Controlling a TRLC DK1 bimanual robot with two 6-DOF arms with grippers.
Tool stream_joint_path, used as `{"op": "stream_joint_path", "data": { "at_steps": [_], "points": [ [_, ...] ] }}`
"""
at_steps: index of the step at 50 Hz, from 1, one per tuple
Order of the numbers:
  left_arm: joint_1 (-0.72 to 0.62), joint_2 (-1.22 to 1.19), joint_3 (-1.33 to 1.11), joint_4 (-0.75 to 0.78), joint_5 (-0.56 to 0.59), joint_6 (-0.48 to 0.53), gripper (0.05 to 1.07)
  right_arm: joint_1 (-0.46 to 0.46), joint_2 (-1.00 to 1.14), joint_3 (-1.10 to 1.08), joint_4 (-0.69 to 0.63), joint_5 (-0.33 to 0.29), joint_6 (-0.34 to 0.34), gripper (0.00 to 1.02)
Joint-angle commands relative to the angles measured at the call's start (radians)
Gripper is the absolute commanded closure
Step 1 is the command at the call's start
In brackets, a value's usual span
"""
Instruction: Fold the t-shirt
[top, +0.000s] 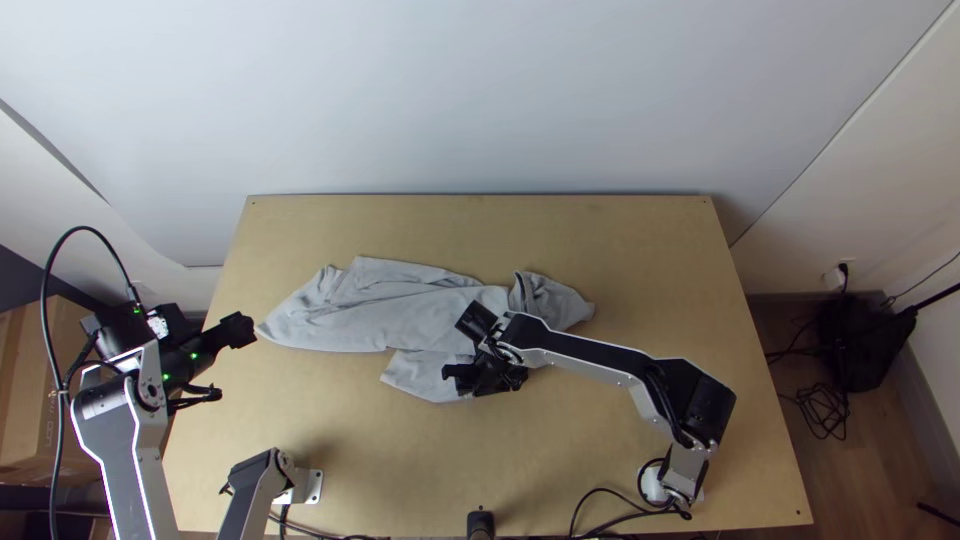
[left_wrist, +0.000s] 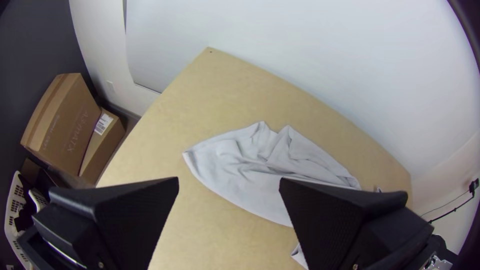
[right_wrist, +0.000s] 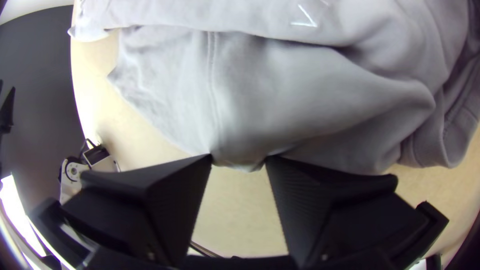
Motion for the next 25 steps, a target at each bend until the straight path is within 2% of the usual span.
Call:
{"op": "stream_joint_path", "data": {
  "at_steps": [1, 13, 25],
  "points": [
    [0.028, 0.019, -0.033, -0.014, 0.009, 0.063, 0.1, 0.007, 0.026, -0.017, 0.009, 0.028, -0.004, 1.0],
    [0.062, 0.188, -0.11, 0.018, 0.011, 0.211, 0.1, -0.003, -0.084, -0.068, 0.009, 0.028, -0.011, 1.0],
    [0.101, 0.398, -0.147, 0.236, 0.014, 0.28, 0.11, -0.003, -0.235, -0.12, 0.027, 0.029, -0.015, 1.0]
  ]
}}
